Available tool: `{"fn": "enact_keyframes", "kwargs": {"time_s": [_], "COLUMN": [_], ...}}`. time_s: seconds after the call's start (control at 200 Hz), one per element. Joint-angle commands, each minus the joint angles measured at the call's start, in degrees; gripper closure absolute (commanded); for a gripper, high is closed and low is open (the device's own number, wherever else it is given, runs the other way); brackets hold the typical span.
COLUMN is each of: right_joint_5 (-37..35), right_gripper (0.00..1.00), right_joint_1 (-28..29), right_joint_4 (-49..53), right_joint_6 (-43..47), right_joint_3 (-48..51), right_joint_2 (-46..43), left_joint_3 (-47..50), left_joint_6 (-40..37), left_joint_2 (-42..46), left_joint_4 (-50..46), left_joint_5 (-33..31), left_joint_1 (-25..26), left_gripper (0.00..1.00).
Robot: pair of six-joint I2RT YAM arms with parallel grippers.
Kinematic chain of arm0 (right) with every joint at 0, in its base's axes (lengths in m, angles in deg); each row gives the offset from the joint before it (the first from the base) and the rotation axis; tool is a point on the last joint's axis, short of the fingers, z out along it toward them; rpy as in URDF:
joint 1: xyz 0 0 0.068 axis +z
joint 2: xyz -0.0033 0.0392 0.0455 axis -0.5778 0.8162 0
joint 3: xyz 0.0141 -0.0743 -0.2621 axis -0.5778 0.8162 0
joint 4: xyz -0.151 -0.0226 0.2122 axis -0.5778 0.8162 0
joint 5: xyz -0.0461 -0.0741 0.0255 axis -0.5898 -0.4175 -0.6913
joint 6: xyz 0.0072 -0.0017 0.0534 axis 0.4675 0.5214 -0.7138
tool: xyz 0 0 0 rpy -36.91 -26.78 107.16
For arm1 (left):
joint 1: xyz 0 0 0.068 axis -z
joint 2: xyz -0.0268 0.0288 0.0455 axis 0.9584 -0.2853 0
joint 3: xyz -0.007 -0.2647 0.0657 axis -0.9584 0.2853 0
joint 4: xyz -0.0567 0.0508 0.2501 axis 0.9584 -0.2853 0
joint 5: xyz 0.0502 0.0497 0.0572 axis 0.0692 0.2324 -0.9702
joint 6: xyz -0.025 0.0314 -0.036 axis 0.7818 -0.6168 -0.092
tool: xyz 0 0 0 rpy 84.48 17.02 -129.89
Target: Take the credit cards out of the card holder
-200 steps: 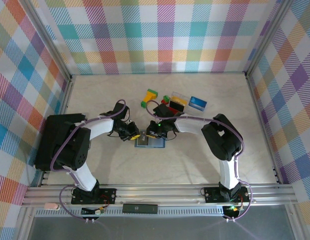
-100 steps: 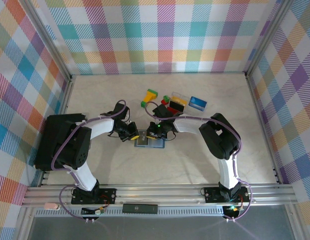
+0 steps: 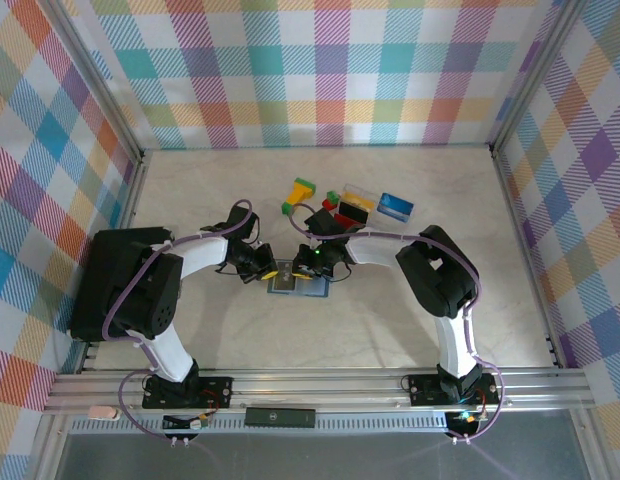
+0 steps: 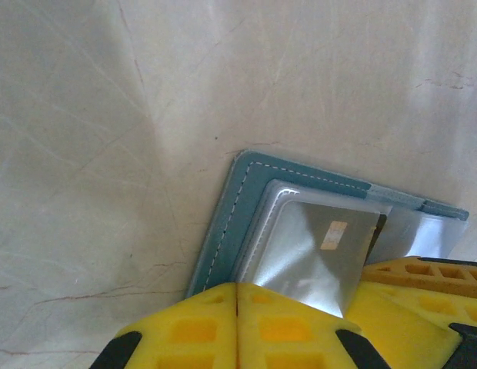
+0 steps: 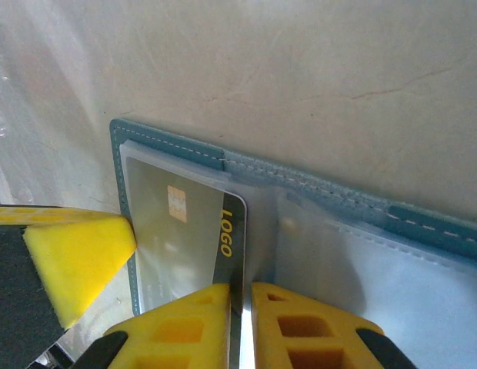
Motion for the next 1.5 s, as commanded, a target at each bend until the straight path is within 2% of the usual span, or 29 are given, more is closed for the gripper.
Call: {"fn": "enact_keyframes", "kwargs": {"time_s": [0.0, 0.525, 0.76, 1.02, 1.225, 1.495], "right_joint_5": [2.1, 3.3, 0.3, -4.7, -5.2, -3.5], "right_gripper": [0.85, 0.87, 0.91, 0.93, 0.93, 0.93], "right_joint_1": [0.2, 0.1, 0.1, -0.8, -1.1, -1.1], "right_joint_4": [-0.3, -0.5, 1.4, 6.0, 5.3, 4.1], "right_joint_6": [1.1, 1.3, 1.6, 4.5, 4.3, 4.1], "right_joint_3": [-1.6, -2.9, -2.4, -1.4, -0.5, -0.5], "right_joint_2": [0.9, 2.1, 0.6, -2.2, -3.1, -2.6], "left_joint_3": [0.7, 1.3, 1.0, -2.0, -3.0, -2.9], "left_joint_6": [-0.5, -0.8, -0.8, -3.5, -3.5, -2.7], "left_joint_2": [-1.5, -2.1, -1.3, 0.8, 2.3, 3.8], "left_joint_4": [-1.9, -0.9, -1.8, -7.0, -6.8, -2.9], "left_joint_5": [0.1, 2.8, 0.6, -4.1, -3.2, 2.0], "left_joint_1": [0.5, 0.5, 0.6, 0.4, 0.4, 1.0], "left_gripper": [0.93, 0.96, 0.95, 0.86, 0.85, 0.85]}}
